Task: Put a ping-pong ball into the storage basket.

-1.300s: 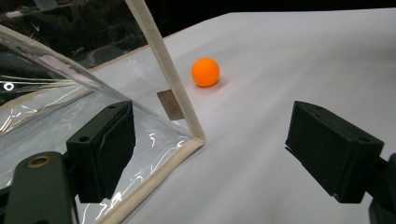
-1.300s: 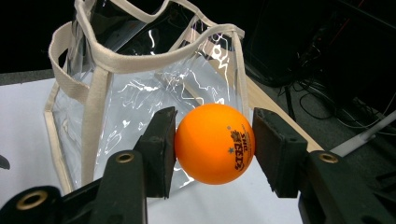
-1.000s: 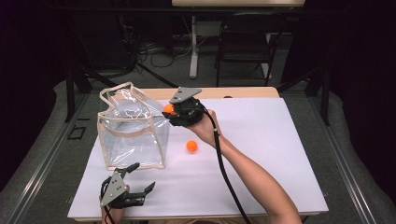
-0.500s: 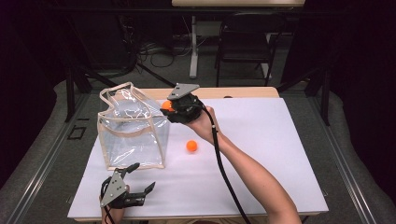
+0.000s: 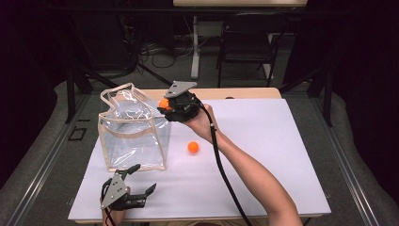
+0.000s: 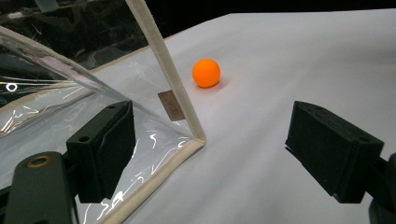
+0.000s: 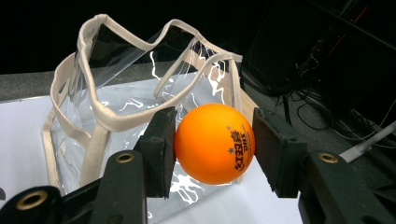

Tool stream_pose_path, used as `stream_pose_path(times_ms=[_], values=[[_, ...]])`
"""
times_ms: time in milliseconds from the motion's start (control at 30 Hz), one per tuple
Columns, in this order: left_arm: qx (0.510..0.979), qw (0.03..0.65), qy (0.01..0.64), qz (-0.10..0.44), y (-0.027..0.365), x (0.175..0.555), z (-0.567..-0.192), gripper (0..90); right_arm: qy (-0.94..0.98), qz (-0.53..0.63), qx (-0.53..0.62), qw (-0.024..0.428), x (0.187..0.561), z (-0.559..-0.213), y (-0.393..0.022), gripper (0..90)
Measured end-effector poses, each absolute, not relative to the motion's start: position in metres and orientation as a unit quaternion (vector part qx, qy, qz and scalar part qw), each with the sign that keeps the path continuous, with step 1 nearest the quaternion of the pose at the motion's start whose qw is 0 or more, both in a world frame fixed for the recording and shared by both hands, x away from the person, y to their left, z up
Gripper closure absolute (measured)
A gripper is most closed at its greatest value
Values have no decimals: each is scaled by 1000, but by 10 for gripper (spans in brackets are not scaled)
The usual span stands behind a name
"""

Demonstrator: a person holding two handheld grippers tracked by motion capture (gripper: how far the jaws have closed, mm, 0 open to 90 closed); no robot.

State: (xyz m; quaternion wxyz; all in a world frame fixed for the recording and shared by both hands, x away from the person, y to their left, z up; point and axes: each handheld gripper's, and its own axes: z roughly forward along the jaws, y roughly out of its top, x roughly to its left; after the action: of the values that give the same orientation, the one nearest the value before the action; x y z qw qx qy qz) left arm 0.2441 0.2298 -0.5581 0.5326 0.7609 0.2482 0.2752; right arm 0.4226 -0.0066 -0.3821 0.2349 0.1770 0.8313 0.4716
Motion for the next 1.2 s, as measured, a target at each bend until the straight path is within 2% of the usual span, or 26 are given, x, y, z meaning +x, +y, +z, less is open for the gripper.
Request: stream_pose_path(times_ms=[1200], values=[[760, 533, 248, 276, 230, 244, -558, 157, 824, 483, 168, 242, 424, -362, 9, 509]])
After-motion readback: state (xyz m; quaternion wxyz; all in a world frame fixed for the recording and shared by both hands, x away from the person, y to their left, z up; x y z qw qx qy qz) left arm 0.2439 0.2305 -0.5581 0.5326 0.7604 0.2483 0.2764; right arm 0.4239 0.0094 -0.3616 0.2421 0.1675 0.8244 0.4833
